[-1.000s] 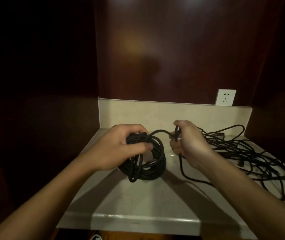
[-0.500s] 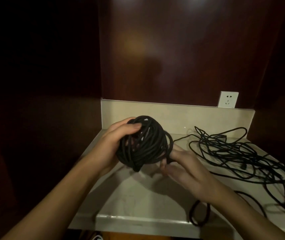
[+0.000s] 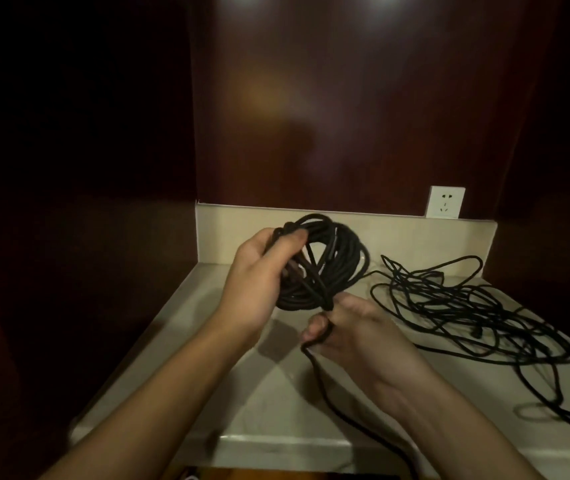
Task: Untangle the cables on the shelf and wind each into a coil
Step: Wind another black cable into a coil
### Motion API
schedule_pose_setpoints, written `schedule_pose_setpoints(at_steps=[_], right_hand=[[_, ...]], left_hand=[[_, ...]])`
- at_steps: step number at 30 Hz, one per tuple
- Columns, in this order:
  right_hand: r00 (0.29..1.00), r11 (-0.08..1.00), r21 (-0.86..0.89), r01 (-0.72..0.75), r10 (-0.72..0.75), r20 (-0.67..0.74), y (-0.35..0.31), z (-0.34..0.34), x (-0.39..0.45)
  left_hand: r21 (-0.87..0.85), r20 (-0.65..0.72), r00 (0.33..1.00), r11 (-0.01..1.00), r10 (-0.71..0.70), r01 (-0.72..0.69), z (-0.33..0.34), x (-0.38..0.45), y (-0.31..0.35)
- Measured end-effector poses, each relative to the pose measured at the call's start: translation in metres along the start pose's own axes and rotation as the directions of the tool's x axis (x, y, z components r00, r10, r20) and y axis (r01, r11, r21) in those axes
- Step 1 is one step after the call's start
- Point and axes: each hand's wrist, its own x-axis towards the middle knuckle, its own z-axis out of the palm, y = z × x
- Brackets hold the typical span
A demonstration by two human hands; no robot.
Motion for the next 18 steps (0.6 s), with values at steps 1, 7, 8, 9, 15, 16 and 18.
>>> schedule_pose_setpoints(at_steps=[1, 7, 8, 9, 15, 16, 18], right_hand=[[0.999, 0.998, 0.057, -0.031, 0.033, -0.029, 0.0, 0.002, 0.001], [0.992, 0.986, -0.141, -0.092, 0.079, -0.1, 0.009, 0.007, -0.009], [0.992, 0.974, -0.197, -0.11, 0.094, -0.086, 0.008, 0.005, -0.012], [0.994, 0.96, -0.258, -0.107, 0.095, -0.059, 0.008, 0.002, -0.015], [0.965, 0.113, -0.961, 0.252, -0.099, 0.241, 0.017, -0.013, -0.036], [0.951, -0.014, -0.957, 0.289, -0.11, 0.289, 0.009, -0.013, -0.037], [0.908, -0.129, -0.92, 0.369, -0.161, 0.387, -0.014, -0.017, -0.035]], left_hand=[[0.088, -0.053, 0.998, 0.995, 0.044, -0.04, -0.001, 0.001, -0.008], [0.21, -0.141, 0.983, 0.974, 0.121, -0.09, -0.004, -0.004, -0.018], [0.286, -0.122, 0.978, 0.949, 0.172, -0.131, -0.005, -0.005, -0.018], [0.352, -0.09, 0.97, 0.918, 0.226, -0.181, -0.007, -0.006, -0.019], [0.783, 0.161, 0.863, 0.47, 0.479, -0.407, -0.024, -0.004, -0.016], [0.849, 0.229, 0.862, 0.341, 0.452, -0.404, -0.027, -0.005, -0.014], [0.903, 0.326, 0.89, 0.175, 0.319, -0.393, -0.031, -0.007, -0.011]])
